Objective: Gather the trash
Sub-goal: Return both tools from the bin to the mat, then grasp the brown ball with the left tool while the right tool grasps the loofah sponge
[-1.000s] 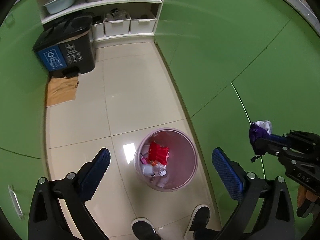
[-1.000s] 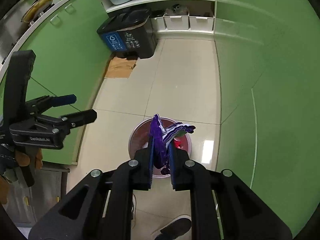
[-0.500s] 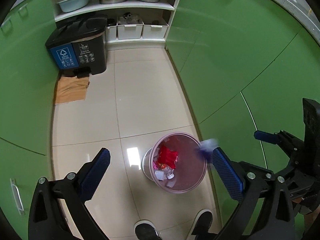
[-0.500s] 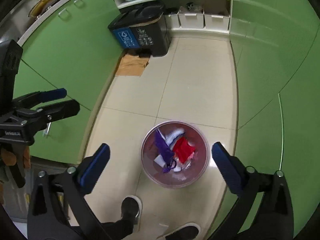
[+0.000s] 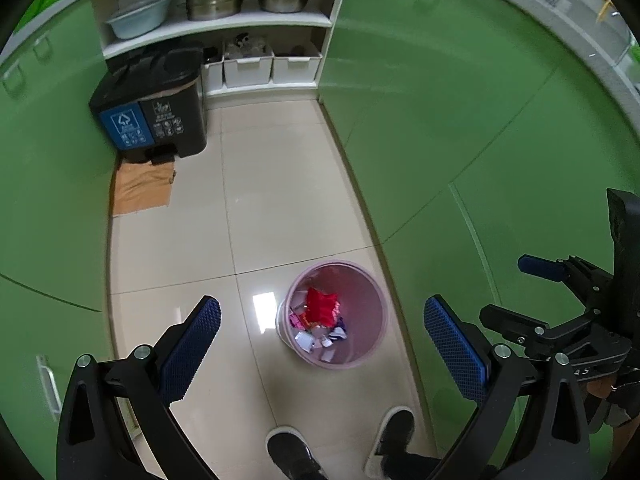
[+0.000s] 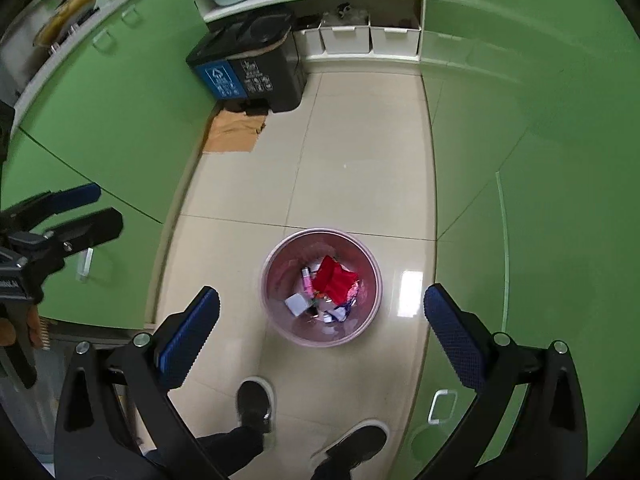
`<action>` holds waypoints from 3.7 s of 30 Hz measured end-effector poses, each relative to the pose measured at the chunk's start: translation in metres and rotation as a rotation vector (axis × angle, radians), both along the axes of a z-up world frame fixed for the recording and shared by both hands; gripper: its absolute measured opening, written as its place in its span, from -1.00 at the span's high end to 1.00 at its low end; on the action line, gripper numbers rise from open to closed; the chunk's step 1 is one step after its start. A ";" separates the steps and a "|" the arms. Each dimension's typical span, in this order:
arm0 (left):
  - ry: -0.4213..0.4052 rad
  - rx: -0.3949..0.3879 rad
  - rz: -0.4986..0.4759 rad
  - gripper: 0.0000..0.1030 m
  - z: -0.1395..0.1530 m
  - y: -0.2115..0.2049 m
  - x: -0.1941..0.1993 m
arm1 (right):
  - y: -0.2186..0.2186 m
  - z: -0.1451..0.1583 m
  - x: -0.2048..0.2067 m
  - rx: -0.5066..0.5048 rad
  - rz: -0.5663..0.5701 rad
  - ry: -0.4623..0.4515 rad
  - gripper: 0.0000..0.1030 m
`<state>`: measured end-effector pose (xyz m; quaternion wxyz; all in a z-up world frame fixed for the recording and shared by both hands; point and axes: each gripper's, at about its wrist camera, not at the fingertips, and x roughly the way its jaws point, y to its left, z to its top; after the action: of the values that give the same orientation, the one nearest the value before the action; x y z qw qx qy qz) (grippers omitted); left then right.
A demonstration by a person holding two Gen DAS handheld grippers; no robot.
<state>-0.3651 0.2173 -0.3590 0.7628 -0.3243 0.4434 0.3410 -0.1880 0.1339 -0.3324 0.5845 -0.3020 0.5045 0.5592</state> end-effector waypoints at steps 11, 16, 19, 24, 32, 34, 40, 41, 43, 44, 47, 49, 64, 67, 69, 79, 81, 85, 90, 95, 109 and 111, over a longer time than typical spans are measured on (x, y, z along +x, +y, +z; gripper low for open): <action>-0.001 0.025 -0.098 -0.89 0.196 -0.050 0.031 | -0.062 0.231 0.028 0.081 -0.100 -0.004 -0.94; -0.028 0.083 -0.214 -0.89 0.268 -0.074 0.073 | -0.106 0.306 0.063 0.141 -0.200 -0.048 -0.94; -0.050 0.117 -0.286 -0.89 0.293 -0.091 0.106 | -0.139 0.328 0.093 0.161 -0.276 -0.074 -0.94; -0.091 0.143 -0.404 -0.89 0.320 -0.124 0.169 | -0.192 0.340 0.141 0.162 -0.383 -0.102 -0.94; -0.123 0.147 -0.528 -0.89 0.331 -0.178 0.254 | -0.266 0.342 0.213 0.146 -0.492 -0.147 -0.94; -0.126 0.144 -0.552 -0.89 0.332 -0.186 0.272 | -0.277 0.341 0.224 0.143 -0.510 -0.147 -0.94; -0.104 0.137 -0.639 -0.89 0.323 -0.195 0.330 | -0.300 0.330 0.259 0.125 -0.586 -0.127 -0.94; -0.100 0.135 -0.651 -0.89 0.320 -0.196 0.340 | -0.300 0.328 0.262 0.122 -0.595 -0.125 -0.94; -0.094 0.129 -0.679 -0.89 0.313 -0.195 0.362 | -0.303 0.323 0.271 0.108 -0.622 -0.126 -0.94; -0.090 0.125 -0.695 -0.89 0.309 -0.194 0.373 | -0.303 0.321 0.274 0.104 -0.635 -0.126 -0.94; -0.072 0.115 -0.742 -0.89 0.295 -0.192 0.405 | -0.306 0.314 0.288 0.090 -0.683 -0.117 -0.94; -0.058 0.113 -0.769 -0.89 0.284 -0.189 0.426 | -0.306 0.307 0.298 0.073 -0.714 -0.111 -0.94; 0.005 0.138 -0.878 -0.73 0.221 -0.189 0.510 | -0.313 0.268 0.338 0.030 -0.845 -0.054 -0.94; -0.001 0.143 -0.877 -0.55 0.216 -0.188 0.513 | -0.312 0.265 0.343 0.026 -0.848 -0.055 -0.94; 0.007 0.142 -0.877 -0.38 0.212 -0.188 0.514 | -0.312 0.264 0.346 0.023 -0.850 -0.053 -0.94; -0.009 0.128 -0.889 0.31 0.215 -0.184 0.516 | -0.292 0.263 0.352 0.023 -0.822 -0.052 -0.94; -0.015 0.118 -0.884 0.31 0.218 -0.181 0.515 | -0.289 0.263 0.353 0.024 -0.823 -0.051 -0.94; -0.036 0.120 -0.877 0.32 0.232 -0.174 0.508 | -0.280 0.260 0.358 0.018 -0.850 -0.036 -0.94; -0.063 0.128 -0.869 0.31 0.248 -0.164 0.498 | -0.263 0.252 0.364 -0.006 -0.914 -0.023 -0.94; -0.085 0.116 -0.864 0.32 0.255 -0.151 0.485 | -0.247 0.238 0.371 -0.039 -1.007 -0.002 -0.94; -0.109 0.077 -0.854 0.32 0.259 -0.128 0.455 | -0.232 0.238 0.367 -0.096 -1.029 -0.096 -0.32; -0.115 0.077 -0.853 0.31 0.261 -0.130 0.452 | -0.237 0.242 0.363 -0.081 -1.018 -0.102 -0.30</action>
<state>0.0867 0.0874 -0.0981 0.8705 -0.1014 0.4815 -0.0072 0.1754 -0.1034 -0.0901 0.7944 -0.0673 0.5797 0.1685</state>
